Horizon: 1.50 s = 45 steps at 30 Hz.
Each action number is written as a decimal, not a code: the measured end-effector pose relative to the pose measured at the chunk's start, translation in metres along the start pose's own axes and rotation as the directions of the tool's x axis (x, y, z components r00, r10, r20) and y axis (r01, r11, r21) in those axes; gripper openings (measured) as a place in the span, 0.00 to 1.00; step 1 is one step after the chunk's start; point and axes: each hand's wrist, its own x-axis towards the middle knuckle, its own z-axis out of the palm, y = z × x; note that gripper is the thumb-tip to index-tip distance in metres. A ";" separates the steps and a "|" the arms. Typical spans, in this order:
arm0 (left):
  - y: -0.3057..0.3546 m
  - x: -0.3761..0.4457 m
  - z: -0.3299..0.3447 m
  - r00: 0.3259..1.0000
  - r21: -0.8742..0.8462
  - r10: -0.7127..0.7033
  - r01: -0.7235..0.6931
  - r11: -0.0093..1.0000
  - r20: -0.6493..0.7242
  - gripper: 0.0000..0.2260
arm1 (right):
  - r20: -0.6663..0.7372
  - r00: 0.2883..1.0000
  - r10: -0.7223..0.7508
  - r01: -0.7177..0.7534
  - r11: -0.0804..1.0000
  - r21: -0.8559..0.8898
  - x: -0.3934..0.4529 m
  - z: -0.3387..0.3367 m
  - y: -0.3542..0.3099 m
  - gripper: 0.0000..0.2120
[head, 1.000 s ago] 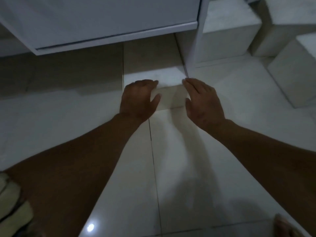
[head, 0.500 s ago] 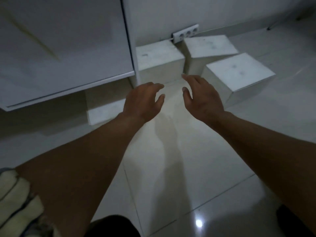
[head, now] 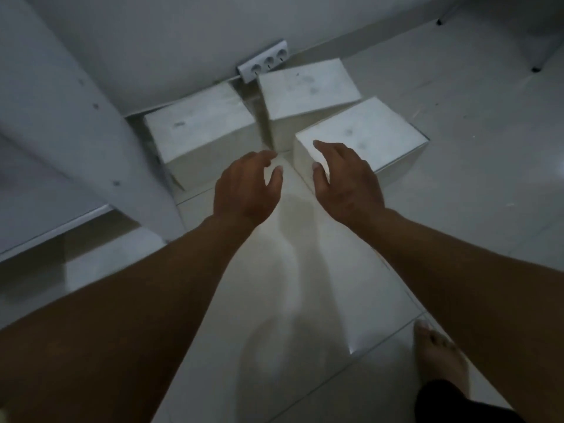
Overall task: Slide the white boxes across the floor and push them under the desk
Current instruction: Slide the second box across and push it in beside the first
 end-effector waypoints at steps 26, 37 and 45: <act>0.123 0.163 0.122 0.915 -0.156 -0.366 0.392 0.907 0.170 0.20 | 0.110 0.939 0.327 -0.335 0.940 0.066 0.168 -0.040 0.173 0.23; 0.074 0.168 0.239 0.842 -0.002 -0.537 0.538 0.843 0.058 0.39 | 0.210 0.913 0.350 -0.334 0.936 -0.112 0.198 0.062 0.278 0.32; 0.067 0.159 0.261 0.730 -0.126 -0.678 0.683 0.720 0.082 0.49 | 0.230 0.892 0.389 -0.341 0.914 -0.221 0.205 0.078 0.293 0.37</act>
